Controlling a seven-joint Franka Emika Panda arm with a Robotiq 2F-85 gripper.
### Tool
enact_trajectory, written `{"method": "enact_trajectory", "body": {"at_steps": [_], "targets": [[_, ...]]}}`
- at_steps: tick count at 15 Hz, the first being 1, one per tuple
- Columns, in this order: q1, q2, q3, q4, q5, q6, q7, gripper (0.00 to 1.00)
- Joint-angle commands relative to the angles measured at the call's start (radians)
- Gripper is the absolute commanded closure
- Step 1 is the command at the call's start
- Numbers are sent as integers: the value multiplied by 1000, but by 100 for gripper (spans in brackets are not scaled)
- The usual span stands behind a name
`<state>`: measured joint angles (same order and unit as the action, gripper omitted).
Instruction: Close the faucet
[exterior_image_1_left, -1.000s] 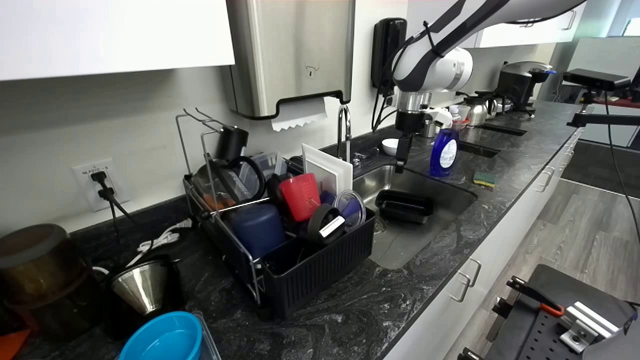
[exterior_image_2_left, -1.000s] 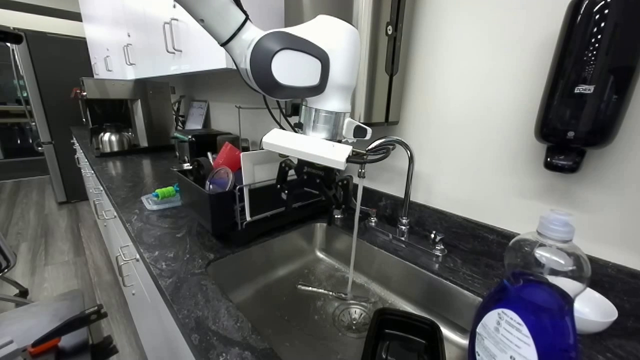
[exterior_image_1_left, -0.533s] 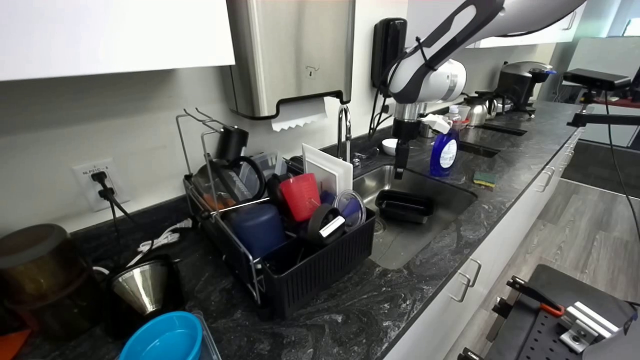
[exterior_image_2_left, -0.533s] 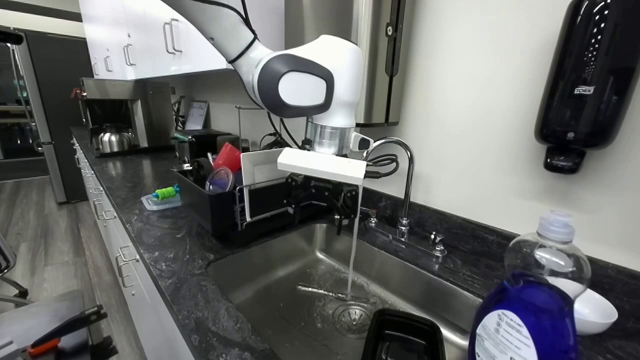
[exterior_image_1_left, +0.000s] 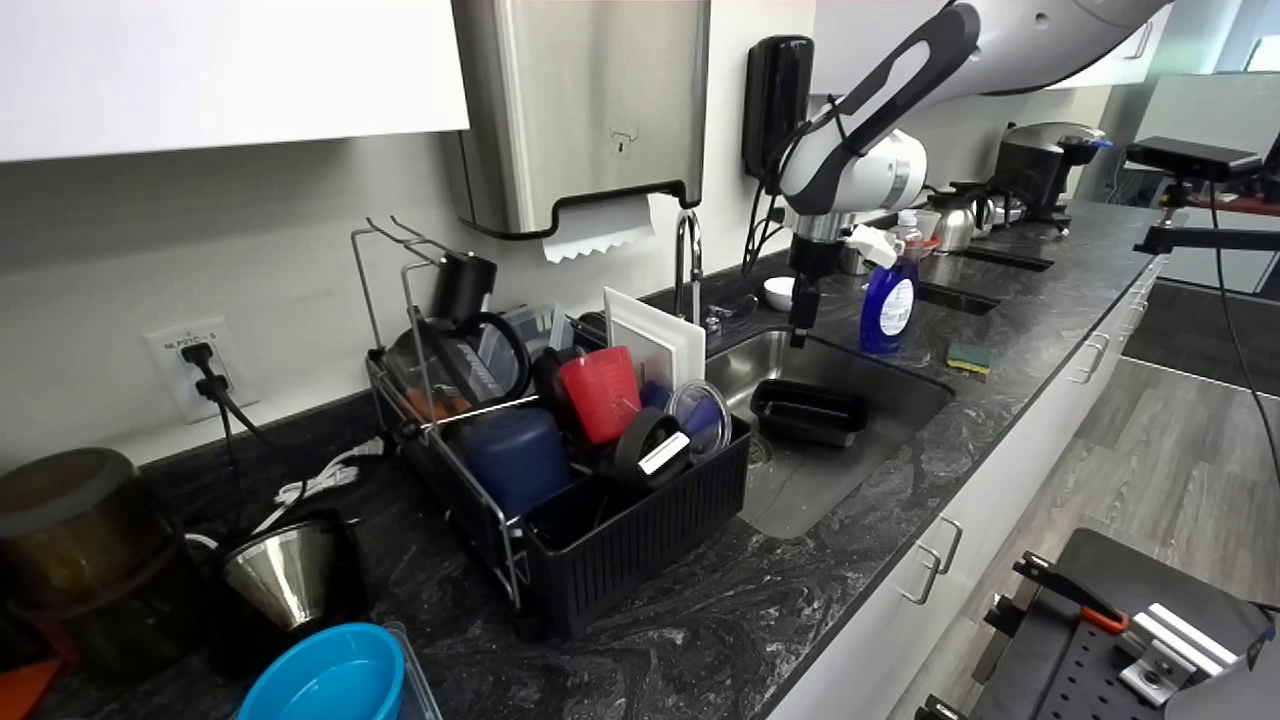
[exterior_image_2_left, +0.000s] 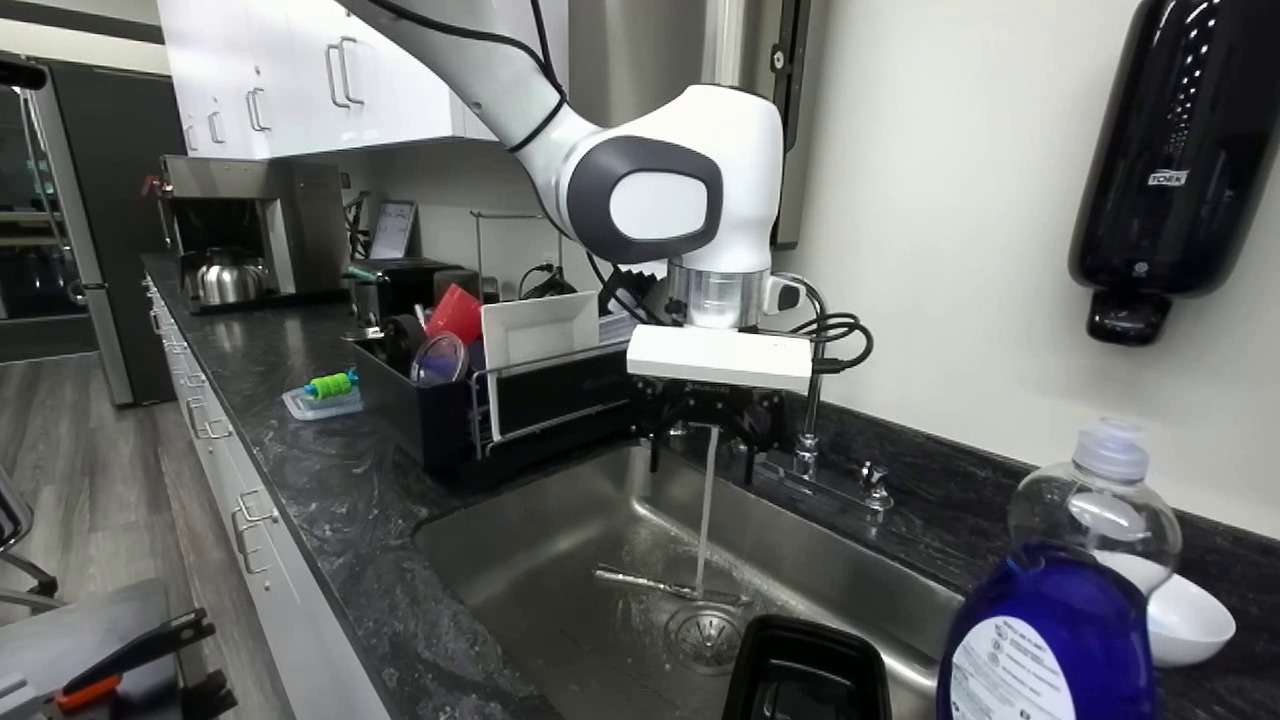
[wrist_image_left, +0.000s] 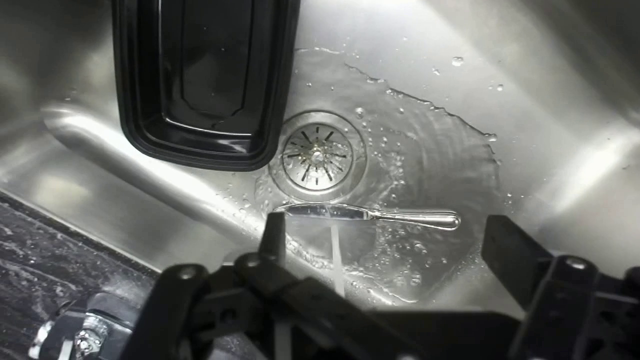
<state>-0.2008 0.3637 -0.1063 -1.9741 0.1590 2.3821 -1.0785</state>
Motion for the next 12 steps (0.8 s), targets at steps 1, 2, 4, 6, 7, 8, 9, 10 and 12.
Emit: {"method": "enact_trajectory", "body": {"at_steps": [1, 2, 4, 6, 7, 8, 9, 10, 12], "targets": [[-33, 52, 33, 57, -12, 41, -14, 0], [-35, 66, 37, 72, -13, 48, -13, 0], [-41, 95, 47, 106, -12, 60, -14, 0], [-50, 126, 59, 145, -9, 69, -16, 0], [-55, 142, 64, 166, -10, 73, -16, 0], [-59, 155, 67, 184, -12, 76, -14, 0], [-65, 171, 70, 205, -13, 77, -15, 0], [-74, 185, 77, 227, -10, 70, -21, 0], [-88, 211, 83, 265, -9, 74, -20, 0]]}}
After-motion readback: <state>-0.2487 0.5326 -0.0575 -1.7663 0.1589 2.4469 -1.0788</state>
